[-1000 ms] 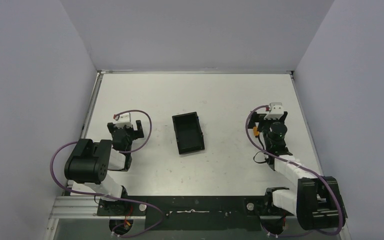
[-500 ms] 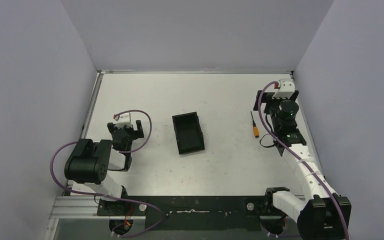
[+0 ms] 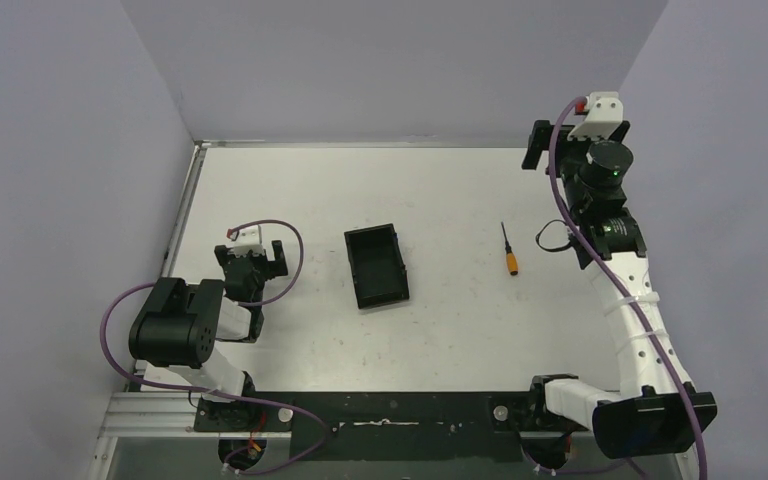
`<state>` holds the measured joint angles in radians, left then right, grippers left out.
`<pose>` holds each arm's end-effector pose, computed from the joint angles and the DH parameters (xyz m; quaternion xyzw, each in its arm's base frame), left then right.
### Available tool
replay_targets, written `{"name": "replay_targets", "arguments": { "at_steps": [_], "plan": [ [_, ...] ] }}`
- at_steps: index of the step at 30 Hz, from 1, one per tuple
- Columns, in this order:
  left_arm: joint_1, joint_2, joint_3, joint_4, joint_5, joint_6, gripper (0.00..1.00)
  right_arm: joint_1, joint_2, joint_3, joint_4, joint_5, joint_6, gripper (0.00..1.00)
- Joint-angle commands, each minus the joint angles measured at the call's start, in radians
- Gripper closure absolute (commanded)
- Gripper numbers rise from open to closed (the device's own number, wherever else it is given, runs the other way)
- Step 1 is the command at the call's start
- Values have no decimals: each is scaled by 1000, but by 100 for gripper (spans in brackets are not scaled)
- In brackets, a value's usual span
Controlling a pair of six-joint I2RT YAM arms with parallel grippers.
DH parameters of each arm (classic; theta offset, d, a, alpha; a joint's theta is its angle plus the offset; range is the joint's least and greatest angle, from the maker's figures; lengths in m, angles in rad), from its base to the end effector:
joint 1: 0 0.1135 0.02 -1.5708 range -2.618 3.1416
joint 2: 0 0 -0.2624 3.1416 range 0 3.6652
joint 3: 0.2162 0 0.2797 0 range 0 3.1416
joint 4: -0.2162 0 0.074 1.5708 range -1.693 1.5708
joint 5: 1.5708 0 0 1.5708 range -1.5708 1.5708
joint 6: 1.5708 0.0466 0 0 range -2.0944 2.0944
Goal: Put the screwdriver in the bin
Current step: Pick up the screwdriver from the center of the board.
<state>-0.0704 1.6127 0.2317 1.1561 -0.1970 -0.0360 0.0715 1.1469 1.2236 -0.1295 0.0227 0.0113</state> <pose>0.2581 -0.0091 0.0920 -0.0479 0.7791 0.0438 0.6235 0.2996 0.0204 0.4271 -0.0140 0.7254 0.0203 0.6879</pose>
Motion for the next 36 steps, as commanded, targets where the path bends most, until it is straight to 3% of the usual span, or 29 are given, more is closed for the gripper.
{"name": "replay_targets", "arguments": {
  "at_steps": [1, 15, 27, 36],
  "plan": [
    [-2, -2, 23, 54, 8, 7, 3, -3, 36, 110, -87, 21, -4, 0],
    [-2, -2, 23, 53, 8, 6, 3, -5, 166, 288, -246, 31, -4, 0],
    [-2, -1, 23, 53, 8, 6, 3, -6, 377, 301, -281, 16, 28, 0],
    [-2, -1, 23, 53, 8, 6, 3, -17, 506, 195, -289, -12, 58, 0]
  ]
}}
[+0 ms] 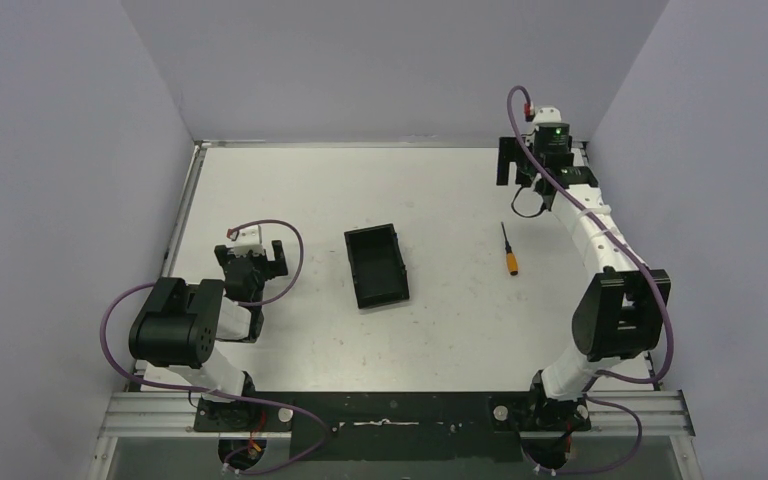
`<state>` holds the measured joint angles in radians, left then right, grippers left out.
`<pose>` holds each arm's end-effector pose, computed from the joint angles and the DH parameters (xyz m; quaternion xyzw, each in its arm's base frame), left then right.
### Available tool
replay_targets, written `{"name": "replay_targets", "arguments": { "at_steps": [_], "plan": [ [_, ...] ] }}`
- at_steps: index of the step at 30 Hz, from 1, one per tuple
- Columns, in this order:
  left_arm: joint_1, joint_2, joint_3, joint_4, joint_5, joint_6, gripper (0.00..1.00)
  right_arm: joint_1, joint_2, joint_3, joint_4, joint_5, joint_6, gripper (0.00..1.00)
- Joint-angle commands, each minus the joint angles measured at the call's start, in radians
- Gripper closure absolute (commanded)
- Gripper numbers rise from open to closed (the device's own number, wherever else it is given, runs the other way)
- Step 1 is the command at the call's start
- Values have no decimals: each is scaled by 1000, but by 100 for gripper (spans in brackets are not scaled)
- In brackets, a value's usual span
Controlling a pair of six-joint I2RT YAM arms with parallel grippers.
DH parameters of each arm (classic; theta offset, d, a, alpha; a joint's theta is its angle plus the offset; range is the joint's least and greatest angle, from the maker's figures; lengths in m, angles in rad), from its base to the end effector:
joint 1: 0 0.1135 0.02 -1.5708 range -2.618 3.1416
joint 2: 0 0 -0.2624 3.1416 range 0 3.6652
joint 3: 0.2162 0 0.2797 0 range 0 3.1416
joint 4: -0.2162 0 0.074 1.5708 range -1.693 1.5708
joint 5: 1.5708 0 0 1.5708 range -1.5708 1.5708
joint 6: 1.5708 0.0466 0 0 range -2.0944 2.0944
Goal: Put the screwdriver in the bin
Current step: Pick up the screwdriver from the center of the board.
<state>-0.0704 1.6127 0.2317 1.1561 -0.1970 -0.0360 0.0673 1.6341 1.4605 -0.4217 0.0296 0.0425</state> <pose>0.2581 -0.0091 0.0920 -0.0479 0.7791 0.0438 0.6235 0.4150 0.0266 0.3197 -0.0040 0.8833 0.0127 0.4686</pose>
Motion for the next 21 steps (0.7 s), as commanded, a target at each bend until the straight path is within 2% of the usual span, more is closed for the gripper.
{"name": "replay_targets", "arguments": {
  "at_steps": [1, 9, 15, 18, 21],
  "plan": [
    [-2, -1, 23, 53, 8, 6, 3, -14, 32, -59, 4, -21, 28, 0],
    [-2, -1, 23, 53, 8, 6, 3, -29, 120, -187, 9, -55, 58, 0],
    [-2, -1, 23, 53, 8, 7, 3, -47, 153, -295, 42, -81, 86, 5],
    [-2, -1, 23, 53, 8, 7, 3, -61, 166, -331, 56, -96, 89, 10],
    [-2, -1, 23, 53, 8, 6, 3, -64, 171, -348, 59, -103, 85, 21]
  ]
}}
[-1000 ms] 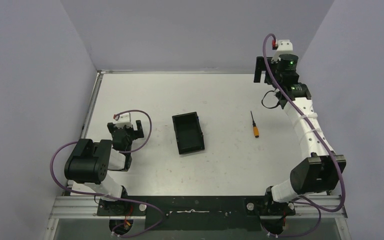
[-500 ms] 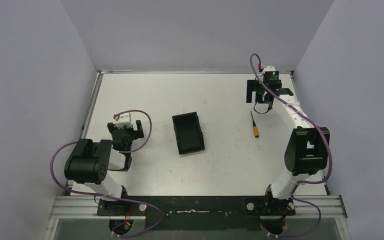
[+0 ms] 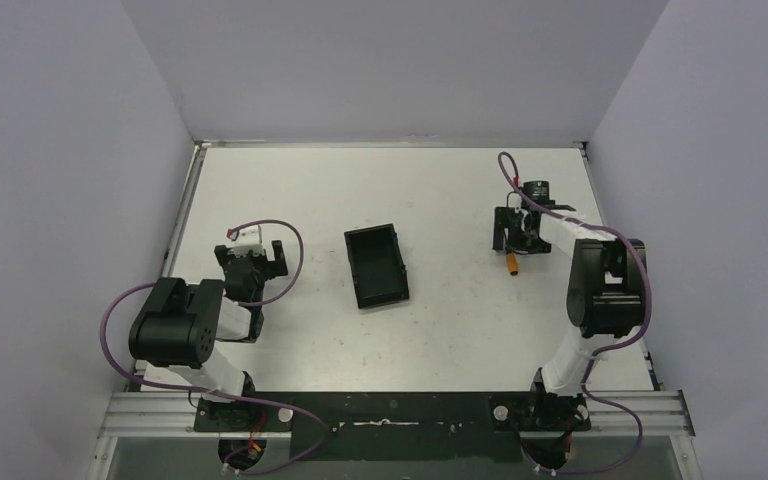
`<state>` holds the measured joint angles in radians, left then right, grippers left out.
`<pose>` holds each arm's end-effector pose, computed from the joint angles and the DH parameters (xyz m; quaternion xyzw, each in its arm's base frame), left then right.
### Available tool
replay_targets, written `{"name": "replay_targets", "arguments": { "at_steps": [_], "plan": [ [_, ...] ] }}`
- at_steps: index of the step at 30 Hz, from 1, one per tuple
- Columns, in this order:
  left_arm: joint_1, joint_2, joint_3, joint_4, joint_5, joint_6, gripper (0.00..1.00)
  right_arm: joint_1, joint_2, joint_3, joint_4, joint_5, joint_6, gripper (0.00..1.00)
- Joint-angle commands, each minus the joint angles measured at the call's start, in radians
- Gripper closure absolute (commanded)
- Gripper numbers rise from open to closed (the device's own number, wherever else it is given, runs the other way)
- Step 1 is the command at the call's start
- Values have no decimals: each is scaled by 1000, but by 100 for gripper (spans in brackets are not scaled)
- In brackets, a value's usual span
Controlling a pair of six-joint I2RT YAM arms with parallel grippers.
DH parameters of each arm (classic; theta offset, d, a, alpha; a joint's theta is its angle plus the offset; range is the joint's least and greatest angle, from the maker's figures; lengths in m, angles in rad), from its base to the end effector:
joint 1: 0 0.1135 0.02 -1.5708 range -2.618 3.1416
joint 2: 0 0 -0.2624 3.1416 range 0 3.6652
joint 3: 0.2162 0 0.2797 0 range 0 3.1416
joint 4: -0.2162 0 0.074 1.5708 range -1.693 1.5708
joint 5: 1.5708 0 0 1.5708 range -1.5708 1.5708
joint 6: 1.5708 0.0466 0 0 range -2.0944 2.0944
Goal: Put the screwdriver in the bin
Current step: Pick up the screwdriver from the center of the board.
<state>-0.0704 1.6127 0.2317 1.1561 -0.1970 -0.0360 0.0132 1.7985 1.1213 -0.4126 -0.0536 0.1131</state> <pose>0.2581 -0.0091 0.0920 -0.0479 0.7791 0.0438 0.6235 0.3854 0.0076 0.1378 0.0421 0.9700 0.0410 0.2360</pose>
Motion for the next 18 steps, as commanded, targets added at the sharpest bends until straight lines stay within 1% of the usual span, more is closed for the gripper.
{"name": "replay_targets", "arguments": {
  "at_steps": [1, 5, 7, 10, 11, 13, 14, 18],
  "plan": [
    [-2, -1, 23, 53, 8, 6, 3, -11, 8, -11, 49, -19, 12, 26],
    [-2, -2, 23, 53, 8, 7, 3, -11, 18, -9, 38, -21, 5, 43],
    [-2, -1, 23, 53, 8, 7, 3, -11, 24, -9, 32, -22, 3, 45],
    [-2, -2, 23, 53, 8, 7, 3, -11, 32, -6, 21, -19, -1, 45],
    [-2, -1, 23, 53, 8, 7, 3, -11, 36, -4, 15, -19, -2, 48],
    [-2, -2, 23, 53, 8, 7, 3, -11, 43, -2, 12, -19, -3, 50],
    [-2, -1, 23, 53, 8, 7, 3, -11, 45, -3, 12, -20, -3, 54],
    [-2, -1, 23, 53, 8, 7, 3, -10, 47, 3, 8, -20, -4, 77]
  ]
}}
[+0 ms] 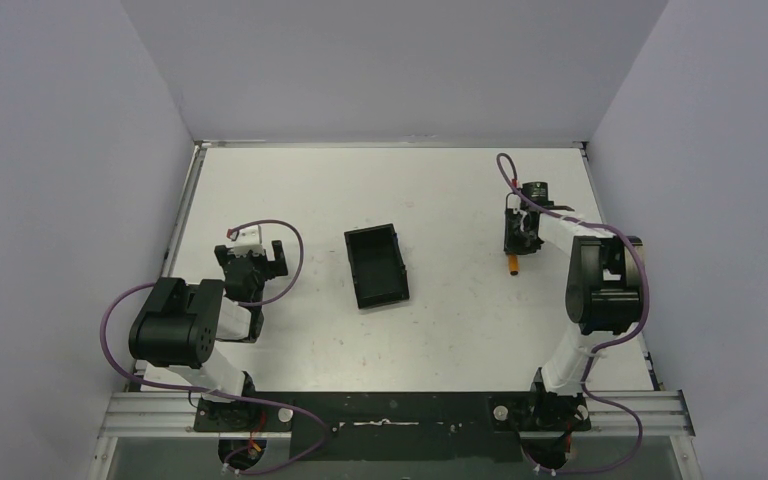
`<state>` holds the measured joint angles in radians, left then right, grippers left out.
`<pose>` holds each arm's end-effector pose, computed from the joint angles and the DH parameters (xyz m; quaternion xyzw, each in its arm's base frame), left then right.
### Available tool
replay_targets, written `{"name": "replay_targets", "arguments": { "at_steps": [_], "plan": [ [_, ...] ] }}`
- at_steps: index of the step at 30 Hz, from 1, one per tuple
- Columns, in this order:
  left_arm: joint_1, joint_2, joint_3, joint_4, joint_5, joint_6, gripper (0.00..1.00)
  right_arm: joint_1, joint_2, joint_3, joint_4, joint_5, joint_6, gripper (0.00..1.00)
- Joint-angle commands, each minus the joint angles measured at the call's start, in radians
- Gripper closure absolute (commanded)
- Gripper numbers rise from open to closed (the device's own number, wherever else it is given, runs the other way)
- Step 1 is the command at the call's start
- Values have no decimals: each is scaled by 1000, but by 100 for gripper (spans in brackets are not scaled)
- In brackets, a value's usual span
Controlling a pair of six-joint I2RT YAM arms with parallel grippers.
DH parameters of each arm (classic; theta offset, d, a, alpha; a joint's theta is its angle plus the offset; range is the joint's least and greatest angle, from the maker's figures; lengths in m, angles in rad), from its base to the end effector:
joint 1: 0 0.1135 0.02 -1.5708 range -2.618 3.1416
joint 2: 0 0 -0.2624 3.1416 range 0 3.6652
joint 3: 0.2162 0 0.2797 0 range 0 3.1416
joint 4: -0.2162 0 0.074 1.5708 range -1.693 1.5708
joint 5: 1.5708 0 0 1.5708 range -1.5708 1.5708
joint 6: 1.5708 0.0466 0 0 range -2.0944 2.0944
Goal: Put the screwdriver in the bin
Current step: Pick up the screwdriver from the center of the board.
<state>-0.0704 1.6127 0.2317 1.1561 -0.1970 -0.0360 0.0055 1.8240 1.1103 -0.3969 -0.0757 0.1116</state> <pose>0.2581 -0.0091 0.0920 -0.0479 0.7791 0.0438 0.6235 0.3850 0.0056 0.1261 0.0430 0.9720 0.0501 0.2254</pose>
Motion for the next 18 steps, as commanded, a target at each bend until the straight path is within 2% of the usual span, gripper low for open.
{"name": "replay_targets", "arguments": {
  "at_steps": [1, 3, 6, 18],
  "plan": [
    [-2, -1, 23, 53, 8, 6, 3, -4, 18, 16, -9, 2, -2, 82],
    [-2, -1, 23, 53, 8, 6, 3, -3, 8, 21, -11, 5, -3, 87],
    [-2, -2, 23, 54, 8, 7, 3, -3, -18, 30, -20, 8, 0, 100],
    [-2, -1, 23, 53, 8, 7, 3, -4, -114, 231, -194, 17, -24, 100]
  ]
}}
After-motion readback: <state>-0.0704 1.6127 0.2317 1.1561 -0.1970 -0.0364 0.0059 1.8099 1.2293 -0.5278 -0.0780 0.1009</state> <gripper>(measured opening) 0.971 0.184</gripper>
